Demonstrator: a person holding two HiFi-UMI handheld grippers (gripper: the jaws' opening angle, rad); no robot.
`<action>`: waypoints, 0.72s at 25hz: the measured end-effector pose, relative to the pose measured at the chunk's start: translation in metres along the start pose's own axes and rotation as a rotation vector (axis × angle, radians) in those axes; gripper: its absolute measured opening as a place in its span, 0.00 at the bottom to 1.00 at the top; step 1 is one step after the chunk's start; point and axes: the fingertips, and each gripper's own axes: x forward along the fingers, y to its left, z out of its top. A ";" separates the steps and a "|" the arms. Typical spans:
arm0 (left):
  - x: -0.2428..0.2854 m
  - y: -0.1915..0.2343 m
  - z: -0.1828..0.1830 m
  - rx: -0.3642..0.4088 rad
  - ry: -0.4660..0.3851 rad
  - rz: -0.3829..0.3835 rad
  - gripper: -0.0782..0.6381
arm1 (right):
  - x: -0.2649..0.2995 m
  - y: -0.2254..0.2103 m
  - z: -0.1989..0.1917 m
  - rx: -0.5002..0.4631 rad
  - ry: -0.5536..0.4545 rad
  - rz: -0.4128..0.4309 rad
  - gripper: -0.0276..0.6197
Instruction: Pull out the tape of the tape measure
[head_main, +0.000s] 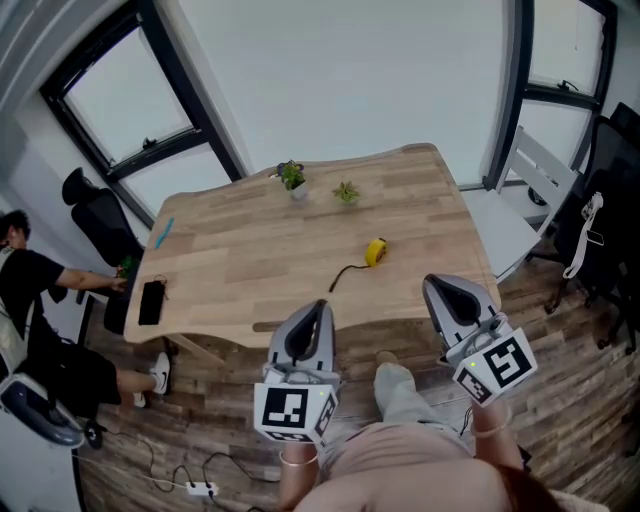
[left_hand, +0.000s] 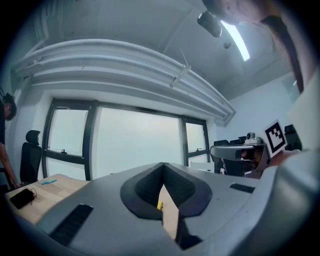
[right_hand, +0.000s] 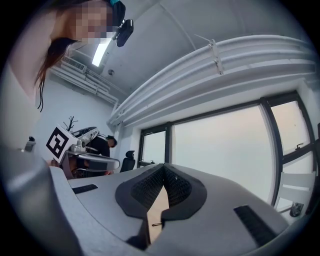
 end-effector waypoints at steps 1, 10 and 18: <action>-0.002 -0.001 0.000 -0.001 0.000 0.000 0.11 | -0.002 0.000 0.000 -0.003 0.002 -0.002 0.04; -0.007 -0.008 0.000 -0.009 -0.003 -0.010 0.11 | -0.006 0.007 0.001 -0.020 0.028 0.008 0.04; -0.003 -0.014 -0.004 -0.012 0.006 -0.028 0.11 | -0.007 0.007 -0.001 -0.029 0.043 0.009 0.04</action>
